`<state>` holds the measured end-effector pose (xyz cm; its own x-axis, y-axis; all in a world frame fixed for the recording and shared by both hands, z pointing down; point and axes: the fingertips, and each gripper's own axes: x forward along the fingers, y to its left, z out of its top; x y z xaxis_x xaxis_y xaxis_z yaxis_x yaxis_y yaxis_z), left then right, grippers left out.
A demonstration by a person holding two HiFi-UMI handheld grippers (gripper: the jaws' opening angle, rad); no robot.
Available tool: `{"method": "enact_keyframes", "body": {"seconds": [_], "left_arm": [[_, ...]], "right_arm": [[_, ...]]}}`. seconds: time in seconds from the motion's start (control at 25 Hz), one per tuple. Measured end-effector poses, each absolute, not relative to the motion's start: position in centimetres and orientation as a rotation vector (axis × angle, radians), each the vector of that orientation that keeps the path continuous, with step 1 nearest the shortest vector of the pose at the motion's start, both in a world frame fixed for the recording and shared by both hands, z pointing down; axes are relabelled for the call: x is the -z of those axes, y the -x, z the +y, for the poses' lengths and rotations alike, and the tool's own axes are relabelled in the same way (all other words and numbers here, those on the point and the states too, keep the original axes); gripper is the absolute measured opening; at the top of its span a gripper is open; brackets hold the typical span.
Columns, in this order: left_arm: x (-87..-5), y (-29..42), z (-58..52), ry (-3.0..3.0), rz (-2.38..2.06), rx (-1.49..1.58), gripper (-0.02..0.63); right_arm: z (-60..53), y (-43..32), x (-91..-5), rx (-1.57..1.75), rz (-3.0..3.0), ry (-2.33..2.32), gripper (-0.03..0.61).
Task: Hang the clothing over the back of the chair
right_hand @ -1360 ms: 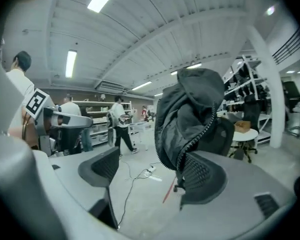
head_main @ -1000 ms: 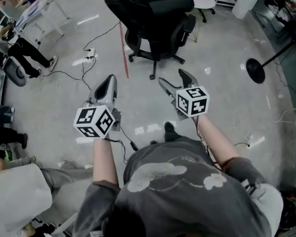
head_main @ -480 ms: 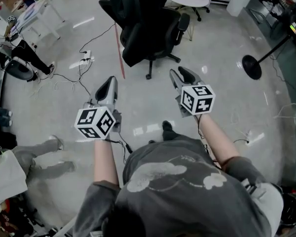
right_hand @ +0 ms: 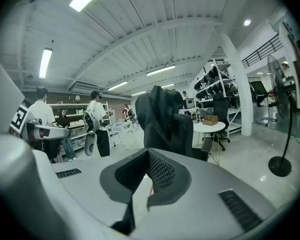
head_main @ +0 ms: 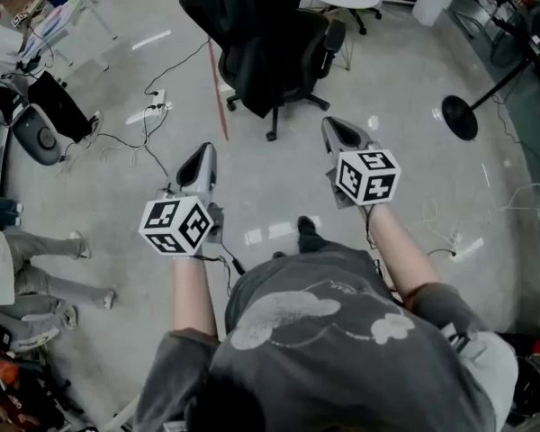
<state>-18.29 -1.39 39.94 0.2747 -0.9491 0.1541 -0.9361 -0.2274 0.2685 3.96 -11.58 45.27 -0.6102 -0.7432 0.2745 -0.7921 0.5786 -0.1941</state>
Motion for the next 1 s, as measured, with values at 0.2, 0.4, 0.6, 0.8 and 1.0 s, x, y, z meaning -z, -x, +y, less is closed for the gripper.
{"method": "enact_keyframes", "body": {"seconds": [0.2,0.4,0.6,0.8,1.0], "left_arm": [[-41.2,18.0,-0.7,-2.236,-1.694,0.046,0.002],[-43.1,17.9,-0.7,-2.211,-1.694,0.019,0.002],[-44.7,18.1,0.2,-2.177,-1.697,0.018,0.001],[-45.7,18.1,1.0,-2.151,-1.694,0.008,0.002],[-46.9,19.4,1.7,-2.122,-1.694,-0.005,0.002]], "right_arm": [[-10.0,-2.6,-44.9,-0.376,-2.665,-1.211,-0.011],[-9.3,-2.0,-44.9,-0.323,-2.674,-1.153,-0.011],[-8.4,-1.4,-45.7,-0.325,-2.673,-1.1,-0.011],[-7.9,-1.3,-46.8,-0.353,-2.654,-1.08,-0.011],[-7.7,-0.3,-47.6,-0.362,-2.643,-1.095,-0.011]]}}
